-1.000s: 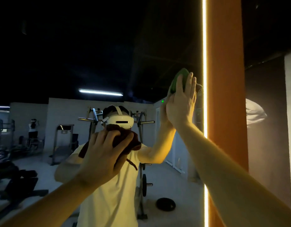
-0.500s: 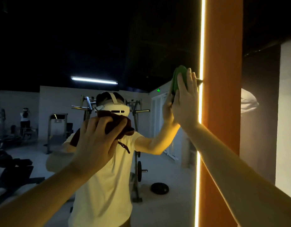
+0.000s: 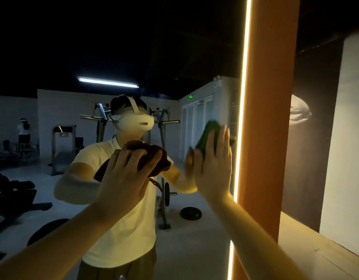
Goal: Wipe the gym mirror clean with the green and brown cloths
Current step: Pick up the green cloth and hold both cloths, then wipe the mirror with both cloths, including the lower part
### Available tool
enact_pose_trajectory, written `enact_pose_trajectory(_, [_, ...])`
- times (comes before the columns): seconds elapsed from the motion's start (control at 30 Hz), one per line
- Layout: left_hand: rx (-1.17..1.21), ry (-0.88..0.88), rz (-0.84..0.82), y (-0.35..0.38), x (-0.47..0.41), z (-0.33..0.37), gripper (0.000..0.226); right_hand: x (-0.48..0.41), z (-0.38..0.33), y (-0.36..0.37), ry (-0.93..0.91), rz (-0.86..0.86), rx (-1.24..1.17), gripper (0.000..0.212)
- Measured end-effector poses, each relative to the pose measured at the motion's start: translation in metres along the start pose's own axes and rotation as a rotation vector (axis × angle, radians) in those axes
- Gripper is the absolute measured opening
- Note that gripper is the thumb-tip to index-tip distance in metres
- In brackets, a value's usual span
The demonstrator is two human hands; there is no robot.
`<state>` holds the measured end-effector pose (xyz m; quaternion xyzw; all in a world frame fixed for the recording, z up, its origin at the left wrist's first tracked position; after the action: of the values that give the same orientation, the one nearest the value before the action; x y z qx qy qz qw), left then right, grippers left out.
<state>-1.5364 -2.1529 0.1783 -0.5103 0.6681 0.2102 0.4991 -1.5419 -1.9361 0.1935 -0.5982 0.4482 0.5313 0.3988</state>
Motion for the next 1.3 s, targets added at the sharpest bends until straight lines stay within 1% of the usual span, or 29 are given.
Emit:
enact_pose_trajectory(0.03, [-0.004, 0.002, -0.003, 0.001, 0.0, -0.001, 0.058, -0.027, 0.005, 0.008, 0.04, 0.092, 0.007, 0.073])
enact_pose_trajectory(0.07, [-0.004, 0.004, -0.006, 0.001, 0.001, -0.001, 0.055, -0.043, 0.009, 0.011, 0.093, 0.168, 0.001, 0.089])
enact_pose_trajectory(0.1, [-0.002, 0.01, -0.007, 0.002, 0.002, -0.001, 0.055, -0.043, 0.011, 0.013, 0.137, 0.187, -0.024, 0.098])
enact_pose_trajectory(0.13, [-0.001, 0.014, -0.003, 0.002, 0.003, -0.001, 0.056, -0.03, 0.01, 0.012, 0.143, 0.191, -0.035, 0.092])
enact_pose_trajectory(0.17, [-0.003, 0.012, 0.006, 0.002, 0.004, 0.0, 0.058, -0.004, 0.004, 0.006, 0.1, 0.187, -0.023, 0.074])
enact_pose_trajectory(0.2, [-0.007, 0.003, 0.01, 0.003, 0.006, 0.0, 0.063, 0.03, -0.001, -0.002, 0.05, 0.137, 0.021, 0.056])
enact_pose_trajectory(0.23, [-0.009, -0.01, 0.004, 0.005, 0.007, 0.001, 0.069, 0.069, -0.002, -0.007, 0.014, 0.048, 0.053, 0.05])
enact_pose_trajectory(0.3, [-0.008, -0.024, -0.007, 0.008, 0.01, 0.003, 0.07, 0.13, 0.0, -0.018, -0.012, -0.113, 0.038, 0.053])
enact_pose_trajectory(0.37, [-0.015, -0.035, -0.007, 0.01, 0.013, 0.003, 0.061, 0.13, 0.007, -0.021, -0.009, -0.172, 0.041, 0.056])
enact_pose_trajectory(0.5, [0.008, -0.058, -0.015, 0.012, 0.015, 0.004, 0.056, 0.018, 0.002, -0.022, 0.011, -0.036, 0.048, 0.062])
enact_pose_trajectory(0.57, [-0.001, -0.051, -0.005, 0.012, 0.016, 0.005, 0.055, -0.015, 0.006, -0.015, 0.064, 0.038, 0.047, 0.058])
enact_pose_trajectory(0.6, [-0.008, -0.043, 0.001, 0.012, 0.016, 0.005, 0.055, -0.012, 0.006, -0.013, 0.079, 0.067, 0.036, 0.056])
enact_pose_trajectory(0.67, [-0.017, -0.026, 0.011, 0.011, 0.015, 0.004, 0.054, 0.033, 0.004, -0.012, 0.067, 0.055, 0.025, 0.054])
enact_pose_trajectory(0.77, [-0.011, -0.017, -0.001, 0.011, 0.016, 0.006, 0.053, 0.126, 0.001, -0.018, -0.015, -0.088, 0.014, 0.048])
enact_pose_trajectory(0.8, [-0.005, -0.019, -0.004, 0.01, 0.017, 0.006, 0.053, 0.137, 0.001, -0.021, -0.042, -0.115, 0.021, 0.048])
enact_pose_trajectory(0.83, [0.0, -0.025, -0.006, 0.01, 0.017, 0.007, 0.053, 0.129, 0.005, -0.022, -0.057, -0.121, 0.02, 0.049])
enact_pose_trajectory(0.9, [0.016, -0.031, -0.011, 0.01, 0.018, 0.007, 0.053, 0.084, 0.01, -0.021, -0.033, -0.062, 0.023, 0.05])
enact_pose_trajectory(0.93, [0.016, -0.034, -0.01, 0.01, 0.018, 0.007, 0.053, 0.054, 0.014, -0.018, -0.012, -0.021, 0.033, 0.048])
enact_pose_trajectory(0.97, [0.012, -0.036, -0.01, 0.01, 0.018, 0.006, 0.054, 0.023, 0.02, -0.011, 0.027, 0.018, 0.035, 0.046])
enact_pose_trajectory(1.0, [0.007, -0.028, -0.011, 0.011, 0.019, 0.007, 0.055, -0.002, 0.026, -0.005, 0.098, 0.067, 0.013, 0.052])
enact_pose_trajectory(1.07, [-0.006, -0.001, 0.003, 0.012, 0.021, 0.007, 0.058, -0.012, 0.024, 0.006, 0.22, 0.153, -0.11, 0.063])
enact_pose_trajectory(1.1, [-0.01, 0.011, 0.012, 0.012, 0.022, 0.007, 0.062, 0.005, 0.013, 0.009, 0.208, 0.174, -0.115, 0.063])
enact_pose_trajectory(1.13, [-0.013, 0.017, 0.021, 0.01, 0.021, 0.006, 0.067, 0.031, -0.005, 0.01, 0.131, 0.14, -0.095, 0.062])
enact_pose_trajectory(1.17, [-0.013, 0.02, 0.022, 0.009, 0.02, 0.006, 0.071, 0.064, -0.02, 0.01, 0.019, 0.044, -0.067, 0.067])
enact_pose_trajectory(1.2, [-0.009, 0.02, 0.013, 0.008, 0.02, 0.006, 0.077, 0.099, -0.03, 0.009, -0.087, -0.092, -0.036, 0.077])
enact_pose_trajectory(1.23, [0.0, 0.024, -0.004, 0.008, 0.02, 0.006, 0.083, 0.127, -0.03, 0.01, -0.167, -0.202, 0.001, 0.088])
enact_pose_trajectory(1.27, [0.006, 0.029, -0.019, 0.009, 0.02, 0.006, 0.087, 0.145, -0.024, 0.004, -0.241, -0.264, 0.034, 0.097])
enact_pose_trajectory(1.3, [0.011, 0.027, -0.027, 0.008, 0.019, 0.006, 0.089, 0.145, -0.016, 0.001, -0.286, -0.295, 0.067, 0.099])
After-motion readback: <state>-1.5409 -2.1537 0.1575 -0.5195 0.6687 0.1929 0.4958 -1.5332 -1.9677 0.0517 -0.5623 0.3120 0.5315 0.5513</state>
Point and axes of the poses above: each hand's wrist, its own x-axis away from the middle knuckle, its own y-axis out of the palm, z = x × y, the point moved 6 cm from there along -x, towards the middle knuckle, and after that the axes turned 3 degrees about -z, right-handed, at the moved point
